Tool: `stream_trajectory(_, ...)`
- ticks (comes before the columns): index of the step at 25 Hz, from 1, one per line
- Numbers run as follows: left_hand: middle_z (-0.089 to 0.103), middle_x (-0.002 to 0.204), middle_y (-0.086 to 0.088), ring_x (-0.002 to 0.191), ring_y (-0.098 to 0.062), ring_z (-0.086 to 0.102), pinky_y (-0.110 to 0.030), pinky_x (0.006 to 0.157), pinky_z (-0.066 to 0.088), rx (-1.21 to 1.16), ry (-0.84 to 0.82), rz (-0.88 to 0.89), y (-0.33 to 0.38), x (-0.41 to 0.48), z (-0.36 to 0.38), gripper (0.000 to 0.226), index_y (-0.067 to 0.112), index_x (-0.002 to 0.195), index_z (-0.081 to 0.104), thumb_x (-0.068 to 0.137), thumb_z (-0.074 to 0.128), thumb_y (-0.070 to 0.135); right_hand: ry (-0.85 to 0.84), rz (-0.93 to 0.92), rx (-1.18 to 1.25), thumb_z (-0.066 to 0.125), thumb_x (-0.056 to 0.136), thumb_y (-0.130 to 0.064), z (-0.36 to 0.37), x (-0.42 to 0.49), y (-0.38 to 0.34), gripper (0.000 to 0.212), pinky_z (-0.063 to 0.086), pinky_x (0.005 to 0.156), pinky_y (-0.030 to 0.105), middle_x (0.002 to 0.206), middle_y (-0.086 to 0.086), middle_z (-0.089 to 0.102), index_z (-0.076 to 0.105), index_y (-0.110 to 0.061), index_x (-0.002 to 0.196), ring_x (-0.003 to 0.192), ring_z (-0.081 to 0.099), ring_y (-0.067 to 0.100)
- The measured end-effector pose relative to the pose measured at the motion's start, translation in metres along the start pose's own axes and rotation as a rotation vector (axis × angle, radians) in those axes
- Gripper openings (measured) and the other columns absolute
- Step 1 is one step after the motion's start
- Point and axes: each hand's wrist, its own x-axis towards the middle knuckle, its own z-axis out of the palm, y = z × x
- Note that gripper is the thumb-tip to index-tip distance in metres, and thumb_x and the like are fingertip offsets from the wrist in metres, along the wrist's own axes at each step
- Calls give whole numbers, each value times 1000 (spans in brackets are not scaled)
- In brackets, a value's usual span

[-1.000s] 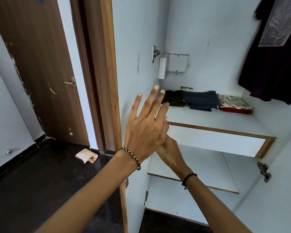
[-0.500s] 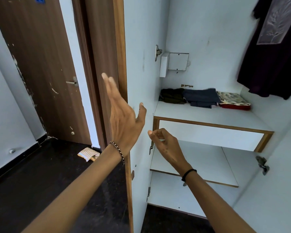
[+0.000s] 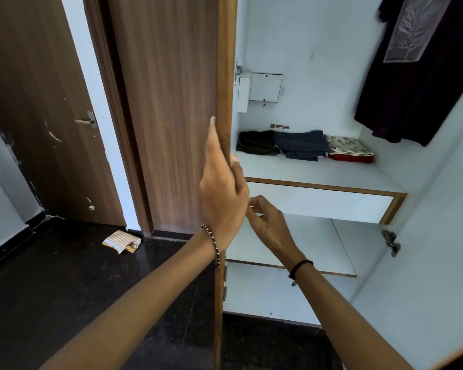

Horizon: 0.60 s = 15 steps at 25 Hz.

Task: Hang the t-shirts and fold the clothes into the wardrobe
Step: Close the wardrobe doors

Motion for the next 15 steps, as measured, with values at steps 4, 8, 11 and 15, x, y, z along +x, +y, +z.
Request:
stream_trajectory(4,21,162,-15,137,-33,45,-26,89,56,-5,-145,137,7,-6,20,61,-5,153,14,103,47,8,16,-29,-13,56,103,-31,-10,1,7,17,48,77,14,108,-10,67,63,-19,114,103,63,6)
stream_trajectory(8,9,164,-16,150,-26,20,-27,88,57,0,-313,230,18,-6,42,68,-2,154,8,102,50,15,103,9,109,46,101,-29,-29,-1,16,21,46,68,20,81,-12,67,61,-24,87,73,59,-4)
stream_trajectory(11,3,164,-17,152,-28,9,-36,94,56,27,-395,270,27,-9,66,75,7,154,-1,100,51,13,129,84,161,38,106,-25,-56,1,31,36,47,70,23,73,-15,68,64,-10,86,71,59,-2)
stream_trajectory(15,-2,164,-16,152,-30,3,-36,92,57,101,-499,343,28,-10,95,80,7,155,-2,98,54,17,178,266,249,26,112,-38,-79,9,37,45,51,87,29,98,-11,72,67,-22,104,92,63,3)
